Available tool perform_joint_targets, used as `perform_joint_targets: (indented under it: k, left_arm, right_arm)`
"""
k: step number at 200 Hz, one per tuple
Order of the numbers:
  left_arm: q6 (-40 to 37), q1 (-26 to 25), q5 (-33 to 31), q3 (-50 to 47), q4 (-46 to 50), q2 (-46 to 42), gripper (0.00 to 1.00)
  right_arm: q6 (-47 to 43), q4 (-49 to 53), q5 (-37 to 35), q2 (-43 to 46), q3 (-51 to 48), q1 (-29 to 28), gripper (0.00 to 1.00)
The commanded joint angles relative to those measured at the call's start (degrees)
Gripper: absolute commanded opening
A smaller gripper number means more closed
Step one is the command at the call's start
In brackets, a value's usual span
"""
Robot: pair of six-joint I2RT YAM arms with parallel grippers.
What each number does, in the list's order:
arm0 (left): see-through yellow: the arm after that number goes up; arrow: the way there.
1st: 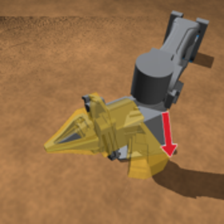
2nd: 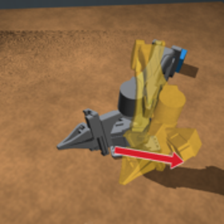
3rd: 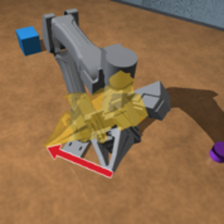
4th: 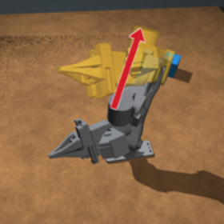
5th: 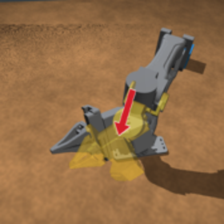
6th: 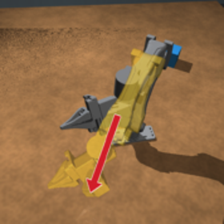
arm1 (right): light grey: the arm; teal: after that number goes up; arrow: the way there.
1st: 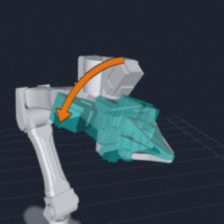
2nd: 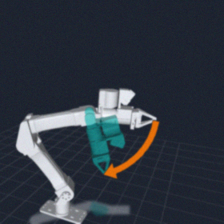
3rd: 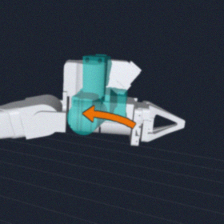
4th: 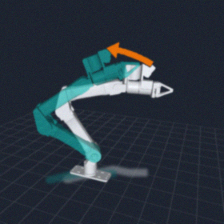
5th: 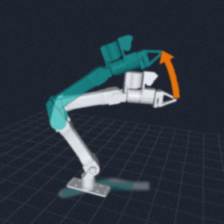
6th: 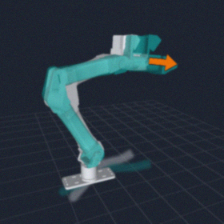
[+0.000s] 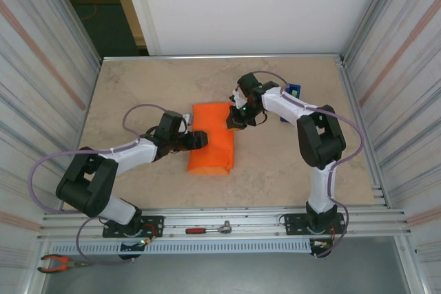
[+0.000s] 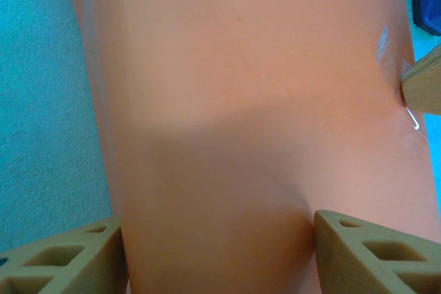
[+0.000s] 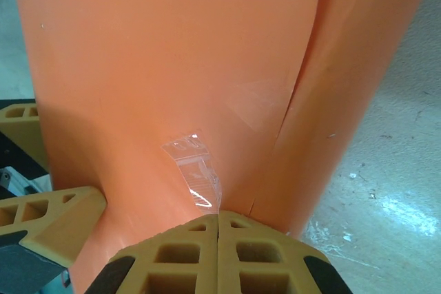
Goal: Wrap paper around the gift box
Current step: Stick the wrapping paper to the gift box.
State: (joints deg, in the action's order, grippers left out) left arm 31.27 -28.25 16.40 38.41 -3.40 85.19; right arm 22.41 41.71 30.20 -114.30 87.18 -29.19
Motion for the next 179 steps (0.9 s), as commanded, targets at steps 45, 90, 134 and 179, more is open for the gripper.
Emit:
perform_joint_targets:
  k: [45,90,134,179]
  left_arm:
    - [-2.6,-0.6,-7.0,-2.7,11.7,4.0,0.65]
    - [-2.6,-0.7,-7.4,-2.4,12.1,4.2,0.65]
    - [-2.6,-0.6,-7.4,-2.4,12.3,4.5,0.63]
    - [-2.6,-0.6,-7.5,-2.4,12.5,4.5,0.62]
  right_arm:
    - [0.1,2.9,-4.7,0.9,-0.5,-1.4,0.17]
    - [0.4,2.8,-4.7,1.5,0.5,-1.2,0.17]
    - [0.5,2.7,-3.5,1.7,1.3,-0.9,0.17]
    - [0.5,3.3,-4.2,2.3,1.9,-0.8,0.19]
